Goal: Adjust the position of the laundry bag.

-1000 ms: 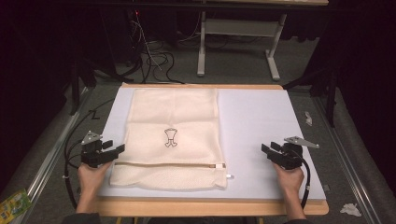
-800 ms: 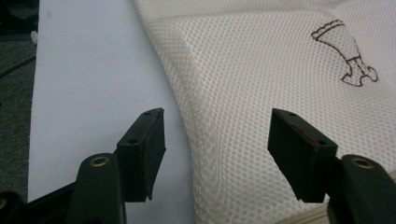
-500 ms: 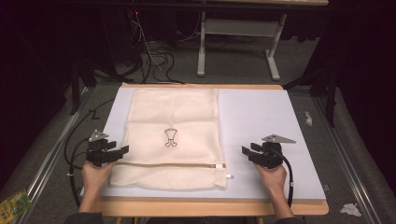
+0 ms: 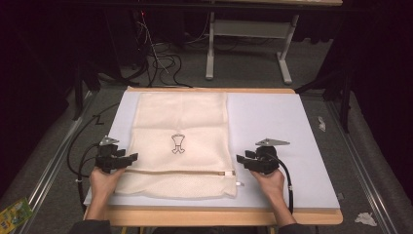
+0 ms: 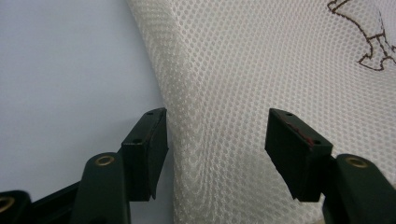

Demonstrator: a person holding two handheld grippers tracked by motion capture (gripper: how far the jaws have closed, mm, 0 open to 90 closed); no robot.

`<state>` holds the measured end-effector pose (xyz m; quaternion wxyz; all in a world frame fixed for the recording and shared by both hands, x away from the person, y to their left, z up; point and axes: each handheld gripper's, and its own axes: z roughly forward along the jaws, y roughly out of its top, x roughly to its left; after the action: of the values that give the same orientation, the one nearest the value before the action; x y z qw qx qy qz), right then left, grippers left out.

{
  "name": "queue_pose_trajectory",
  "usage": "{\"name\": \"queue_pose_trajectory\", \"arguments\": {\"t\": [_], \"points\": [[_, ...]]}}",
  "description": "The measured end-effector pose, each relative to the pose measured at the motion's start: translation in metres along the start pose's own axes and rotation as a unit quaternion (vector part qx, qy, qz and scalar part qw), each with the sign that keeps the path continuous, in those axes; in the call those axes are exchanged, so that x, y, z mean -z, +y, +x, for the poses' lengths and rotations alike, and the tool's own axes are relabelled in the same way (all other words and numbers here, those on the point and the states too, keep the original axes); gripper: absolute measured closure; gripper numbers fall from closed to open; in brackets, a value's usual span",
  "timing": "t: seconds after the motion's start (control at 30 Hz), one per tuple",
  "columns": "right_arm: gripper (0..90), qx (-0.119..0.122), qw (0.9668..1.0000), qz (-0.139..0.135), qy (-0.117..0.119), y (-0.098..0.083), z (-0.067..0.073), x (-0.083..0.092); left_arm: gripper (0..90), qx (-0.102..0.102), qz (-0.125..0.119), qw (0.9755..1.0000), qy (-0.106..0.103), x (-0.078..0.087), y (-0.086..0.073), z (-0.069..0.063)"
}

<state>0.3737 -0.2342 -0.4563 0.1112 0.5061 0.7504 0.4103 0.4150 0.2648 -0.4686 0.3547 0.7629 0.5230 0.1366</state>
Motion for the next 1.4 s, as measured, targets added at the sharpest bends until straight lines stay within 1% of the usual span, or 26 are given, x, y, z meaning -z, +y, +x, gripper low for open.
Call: {"name": "queue_pose_trajectory", "arguments": {"t": [0.07,0.2,0.23,0.37,0.43,0.47,0.57,0.63,0.7,0.77,0.8,0.83,0.87,0.93,0.97,1.0,1.07,1.17,1.27,1.33,1.37,1.4], "points": [[52.2,0.001,1.0,0.004,0.002,0.001,0.002,-0.001,40.4,-0.002,0.003,1.0,-0.001,-0.002,0.001,-0.001],[52.1,0.006,0.9999,0.012,0.01,0.005,0.009,-0.008,42.3,0.002,0.006,1.0,0.002,-0.005,0.003,-0.002],[52.1,0.011,0.9998,0.015,0.01,0.007,0.01,-0.011,43.0,0.003,0.007,1.0,0.002,-0.005,0.003,-0.002],[52.1,0.01,0.9995,0.026,0.014,0.011,0.015,-0.018,45.2,0.003,0.012,0.9999,0.004,-0.006,0.003,-0.001],[52.1,0.01,0.9994,0.03,0.017,0.013,0.018,-0.022,46.1,0.005,0.017,0.9998,0.011,-0.007,0.004,0.0],[52.4,0.01,0.9991,0.038,0.018,0.015,0.02,-0.028,46.4,0.01,0.018,0.9997,0.013,-0.008,0.004,0.001],[53.3,0.008,0.9988,0.045,0.02,0.016,0.021,-0.033,47.2,0.014,0.017,0.9997,0.013,-0.008,0.004,0.001],[56.2,0.011,0.9985,0.048,0.022,0.017,0.024,-0.037,49.1,0.014,0.018,0.9996,0.016,-0.008,0.004,0.002],[60.2,0.014,0.9982,0.054,0.024,0.018,0.026,-0.04,52.0,0.015,0.019,0.9996,0.015,-0.008,0.004,0.002],[65.9,0.017,0.9978,0.058,0.025,0.019,0.028,-0.043,57.4,0.011,0.024,0.9996,0.011,-0.008,0.006,0.001],[73.1,0.018,0.9978,0.058,0.024,0.02,0.028,-0.045,63.3,0.001,0.026,0.9996,0.013,-0.009,0.007,-0.001],[73.1,0.018,0.9978,0.058,0.024,0.02,0.028,-0.045,66.4,0.001,0.026,0.9996,0.013,-0.009,0.007,-0.001],[77.3,0.018,0.9979,0.058,0.023,0.02,0.028,-0.045,66.4,-0.002,0.026,0.9996,0.014,-0.009,0.008,-0.001],[82.8,0.02,0.9976,0.061,0.026,0.02,0.026,-0.046,74.1,0.002,0.025,0.9996,0.011,-0.009,0.009,-0.002],[84.1,0.022,0.9974,0.062,0.027,0.021,0.025,-0.046,78.9,0.001,0.022,0.9997,0.01,-0.009,0.01,-0.002],[84.9,0.023,0.9974,0.063,0.028,0.021,0.025,-0.046,81.2,0.002,0.023,0.9997,0.008,-0.009,0.011,-0.002],[86.2,0.023,0.9974,0.061,0.033,0.021,0.023,-0.045,83.9,-0.004,0.025,0.9996,0.009,-0.008,0.013,-0.004],[86.8,0.023,0.9978,0.053,0.034,0.021,0.022,-0.042,85.4,-0.012,0.017,0.9998,0.007,-0.006,0.016,-0.007],[87.1,0.026,0.9981,0.045,0.033,0.022,0.02,-0.039,85.7,-0.008,0.001,1.0,0.0,-0.004,0.018,-0.008],[87.1,0.023,0.9983,0.044,0.03,0.022,0.02,-0.038,85.9,-0.008,-0.005,1.0,-0.002,-0.003,0.018,-0.009],[87.1,0.028,0.9983,0.043,0.03,0.022,0.019,-0.037,85.9,-0.009,-0.007,0.9999,-0.003,-0.003,0.018,-0.01],[87.2,0.027,0.9985,0.04,0.027,0.022,0.018,-0.035,86.0,-0.01,-0.009,0.9999,-0.005,-0.004,0.018,-0.012]]}}
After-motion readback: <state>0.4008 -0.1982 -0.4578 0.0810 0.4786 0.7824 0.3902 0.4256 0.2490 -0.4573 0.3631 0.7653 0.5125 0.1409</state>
